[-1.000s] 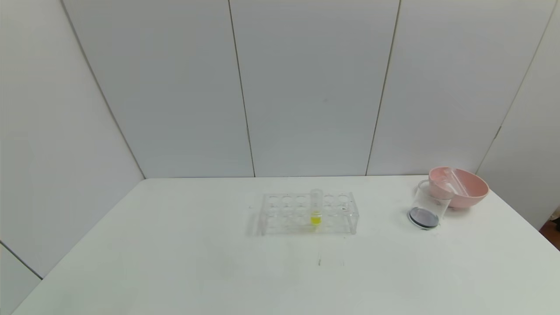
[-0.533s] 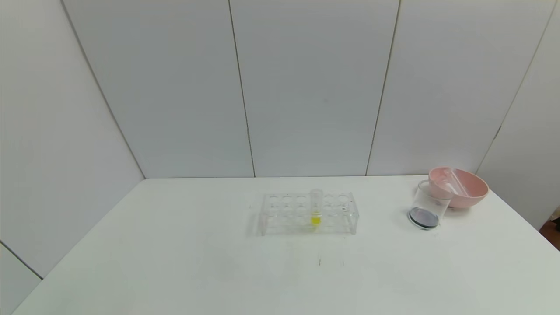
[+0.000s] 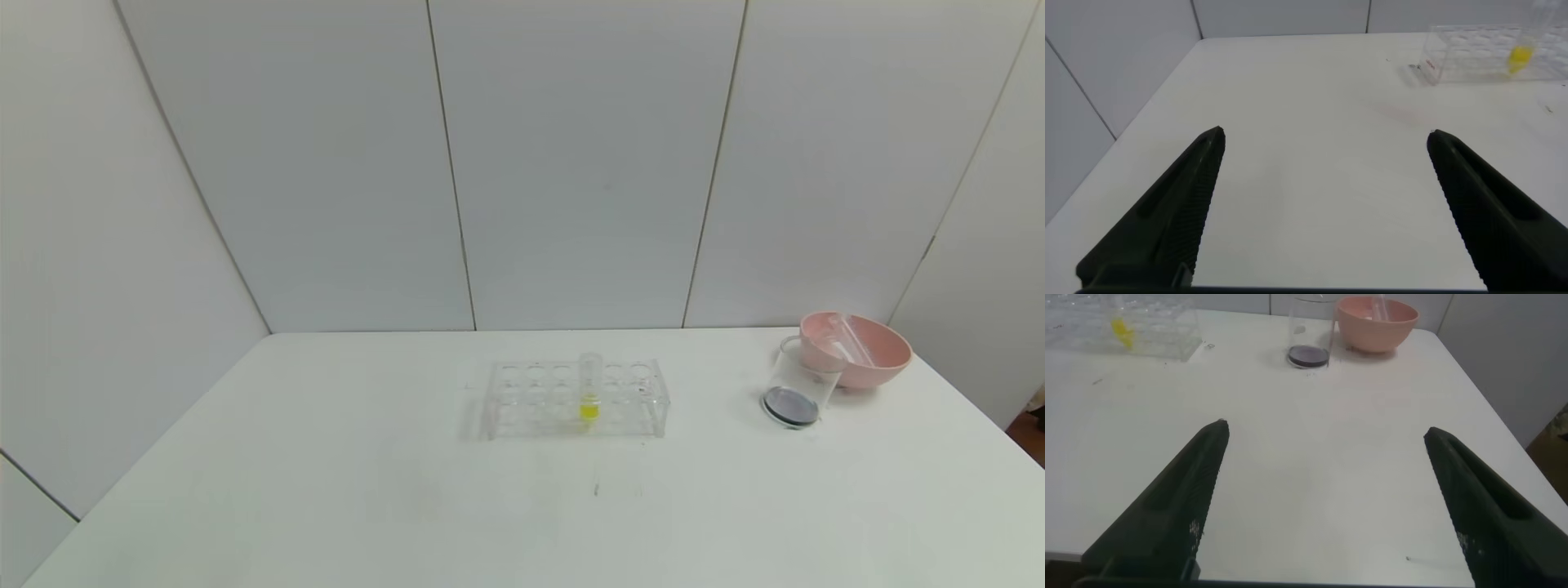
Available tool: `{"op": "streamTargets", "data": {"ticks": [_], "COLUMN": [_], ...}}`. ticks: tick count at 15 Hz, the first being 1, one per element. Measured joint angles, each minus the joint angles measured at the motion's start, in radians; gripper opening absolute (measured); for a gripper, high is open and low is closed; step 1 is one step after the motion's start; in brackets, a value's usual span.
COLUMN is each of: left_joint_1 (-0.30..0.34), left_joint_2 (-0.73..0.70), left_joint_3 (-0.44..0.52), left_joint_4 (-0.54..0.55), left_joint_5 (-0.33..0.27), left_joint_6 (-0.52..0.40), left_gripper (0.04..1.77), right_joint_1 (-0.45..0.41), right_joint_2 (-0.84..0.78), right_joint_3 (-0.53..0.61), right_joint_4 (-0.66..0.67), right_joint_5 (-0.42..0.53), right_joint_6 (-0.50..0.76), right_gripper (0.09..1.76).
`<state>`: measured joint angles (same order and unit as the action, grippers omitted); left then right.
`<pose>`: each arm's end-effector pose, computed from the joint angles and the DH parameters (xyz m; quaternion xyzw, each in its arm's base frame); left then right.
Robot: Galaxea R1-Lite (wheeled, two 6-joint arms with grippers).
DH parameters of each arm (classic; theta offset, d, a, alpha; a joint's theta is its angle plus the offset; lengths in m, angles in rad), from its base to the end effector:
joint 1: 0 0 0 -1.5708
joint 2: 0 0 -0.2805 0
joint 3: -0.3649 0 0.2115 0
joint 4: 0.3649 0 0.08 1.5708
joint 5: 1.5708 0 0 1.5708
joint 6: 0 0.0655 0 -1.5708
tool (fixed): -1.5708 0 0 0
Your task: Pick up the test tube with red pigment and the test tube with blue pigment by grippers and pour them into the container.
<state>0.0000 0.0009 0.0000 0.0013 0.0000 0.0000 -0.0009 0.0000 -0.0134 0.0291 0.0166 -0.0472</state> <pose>0.0626 0.0000 0.0752 0.0000 0.0011 0.0000 1.0000 0.0615 0.0010 0.0758 -0.0235 0.0077 0.0080 0.9997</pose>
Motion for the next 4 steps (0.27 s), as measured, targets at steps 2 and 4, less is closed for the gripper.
{"op": "streamTargets", "data": {"ticks": [2, 4], "left_joint_1": [0.0, 0.0], "left_joint_2": [0.0, 0.0], "left_joint_3": [0.0, 0.0], "left_joint_4": [0.0, 0.0], "left_joint_5": [0.0, 0.0], "left_joint_6": [0.0, 0.0], "left_gripper": [1.76, 1.76], "right_joint_1": [0.0, 0.0], "right_joint_2": [0.0, 0.0], "right_joint_3": [0.005, 0.011], "right_joint_4": [-0.017, -0.023], "right_joint_5": [0.0, 0.002], "right_joint_6": [0.002, -0.002], "right_gripper": [1.71, 1.71]}}
